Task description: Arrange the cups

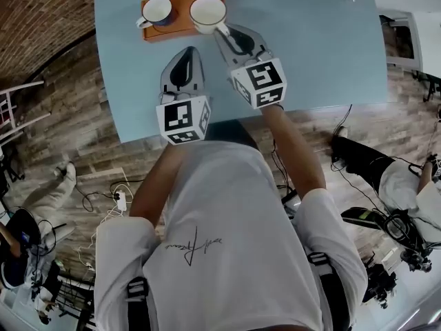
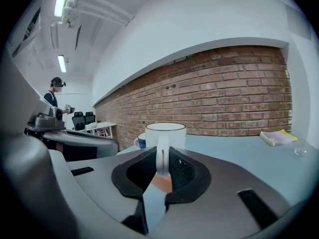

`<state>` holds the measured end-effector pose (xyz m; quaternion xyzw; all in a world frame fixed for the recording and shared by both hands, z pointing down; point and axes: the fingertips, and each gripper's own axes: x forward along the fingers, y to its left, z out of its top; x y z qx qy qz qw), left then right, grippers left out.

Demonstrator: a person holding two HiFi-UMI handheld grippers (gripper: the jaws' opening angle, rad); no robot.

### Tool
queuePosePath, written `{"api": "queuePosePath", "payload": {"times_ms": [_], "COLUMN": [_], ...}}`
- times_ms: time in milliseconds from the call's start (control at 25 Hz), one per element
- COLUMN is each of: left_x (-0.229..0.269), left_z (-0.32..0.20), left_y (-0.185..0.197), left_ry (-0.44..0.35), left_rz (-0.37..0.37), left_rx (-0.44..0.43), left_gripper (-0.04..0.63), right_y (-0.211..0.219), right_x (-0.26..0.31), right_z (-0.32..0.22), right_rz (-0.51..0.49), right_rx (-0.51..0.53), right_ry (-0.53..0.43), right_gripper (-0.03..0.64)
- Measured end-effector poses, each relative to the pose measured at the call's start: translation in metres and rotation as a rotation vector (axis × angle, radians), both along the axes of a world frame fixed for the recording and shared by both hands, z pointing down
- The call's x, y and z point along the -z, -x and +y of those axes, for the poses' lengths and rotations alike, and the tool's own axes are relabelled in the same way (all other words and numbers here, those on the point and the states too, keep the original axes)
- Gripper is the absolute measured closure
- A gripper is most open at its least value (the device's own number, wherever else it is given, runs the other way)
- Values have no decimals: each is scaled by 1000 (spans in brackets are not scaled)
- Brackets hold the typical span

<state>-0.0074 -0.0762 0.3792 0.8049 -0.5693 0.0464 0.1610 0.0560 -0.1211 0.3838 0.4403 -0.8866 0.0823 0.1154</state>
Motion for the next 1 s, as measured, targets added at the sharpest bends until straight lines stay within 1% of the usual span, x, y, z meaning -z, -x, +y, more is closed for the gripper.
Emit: {"api": "queuePosePath", "payload": {"times_ms": [240, 600, 1000], "left_x": [6, 3, -3], "left_z": [1, -6, -15], "left_y": [1, 6, 15], "left_ry": [-5, 4, 17], "left_rz": [22, 42, 58], "left_rx": [2, 5, 17], "left_gripper": [586, 586, 586], "right_y": [6, -1, 5], "right_x": [6, 5, 6], "right_z": [4, -6, -23], "right_rz": [-3, 22, 3], "right_rx": [-54, -155, -254], "right_ry": [2, -13, -25], "right_gripper": [551, 551, 551]}}
